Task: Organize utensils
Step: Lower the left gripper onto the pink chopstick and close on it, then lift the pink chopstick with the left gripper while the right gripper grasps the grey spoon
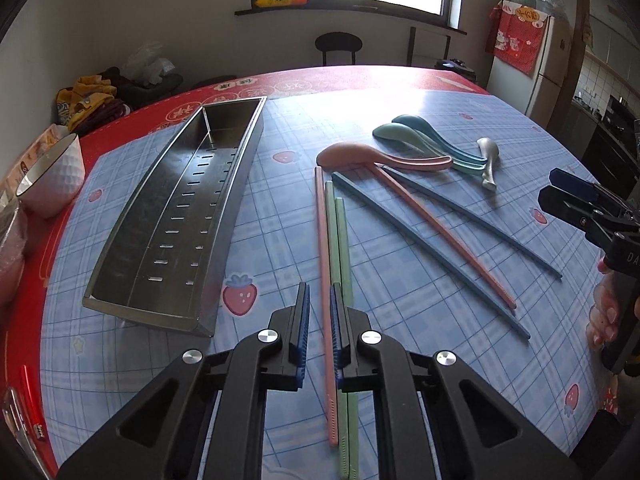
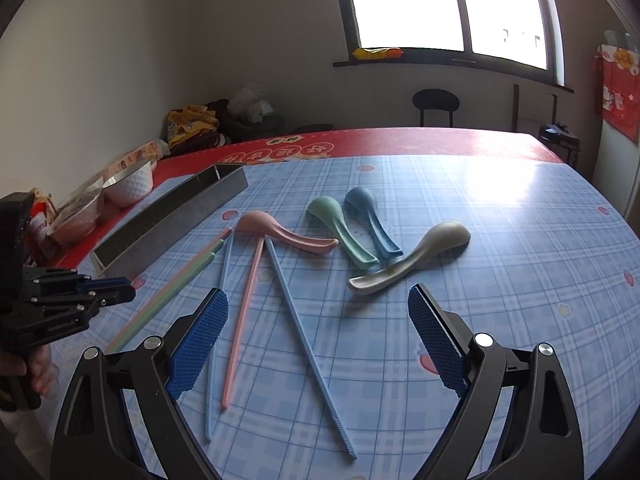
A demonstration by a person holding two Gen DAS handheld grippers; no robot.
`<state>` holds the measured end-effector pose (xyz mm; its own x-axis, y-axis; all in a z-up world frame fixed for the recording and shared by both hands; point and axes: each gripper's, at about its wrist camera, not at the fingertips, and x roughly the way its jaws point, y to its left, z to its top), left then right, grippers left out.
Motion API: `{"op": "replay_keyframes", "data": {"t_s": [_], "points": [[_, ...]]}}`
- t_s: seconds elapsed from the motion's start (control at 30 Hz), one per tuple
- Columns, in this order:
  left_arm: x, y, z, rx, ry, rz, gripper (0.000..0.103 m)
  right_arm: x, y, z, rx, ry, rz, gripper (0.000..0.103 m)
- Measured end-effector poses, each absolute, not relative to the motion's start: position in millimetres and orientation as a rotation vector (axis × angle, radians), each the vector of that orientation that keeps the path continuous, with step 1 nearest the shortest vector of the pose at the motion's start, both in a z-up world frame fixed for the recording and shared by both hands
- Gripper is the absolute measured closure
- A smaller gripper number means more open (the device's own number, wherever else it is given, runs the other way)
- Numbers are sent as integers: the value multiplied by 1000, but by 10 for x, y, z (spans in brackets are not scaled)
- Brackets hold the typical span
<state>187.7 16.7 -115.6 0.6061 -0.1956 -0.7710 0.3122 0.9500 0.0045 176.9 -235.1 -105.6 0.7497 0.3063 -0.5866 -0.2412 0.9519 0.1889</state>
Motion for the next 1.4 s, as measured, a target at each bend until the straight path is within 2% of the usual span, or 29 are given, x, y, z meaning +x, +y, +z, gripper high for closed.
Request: {"op": "replay_keyframes", "data": {"t_s": [0.47, 0.6, 1.27, 1.4], "points": [[2112, -115, -1328, 262, 933, -273, 97, 1842, -2359, -1103, 143, 683, 355, 14], [2061, -82, -1309, 204, 967, -315, 97, 1846, -2374, -1112, 152, 689, 362, 14], [2248, -103, -1349, 151, 900, -355, 97, 1851, -2271, -1166, 113, 721, 371, 15], [2235, -131, -1351, 167, 889, -354, 97, 1878, -2251, -1195, 102, 742, 362, 22]]}}
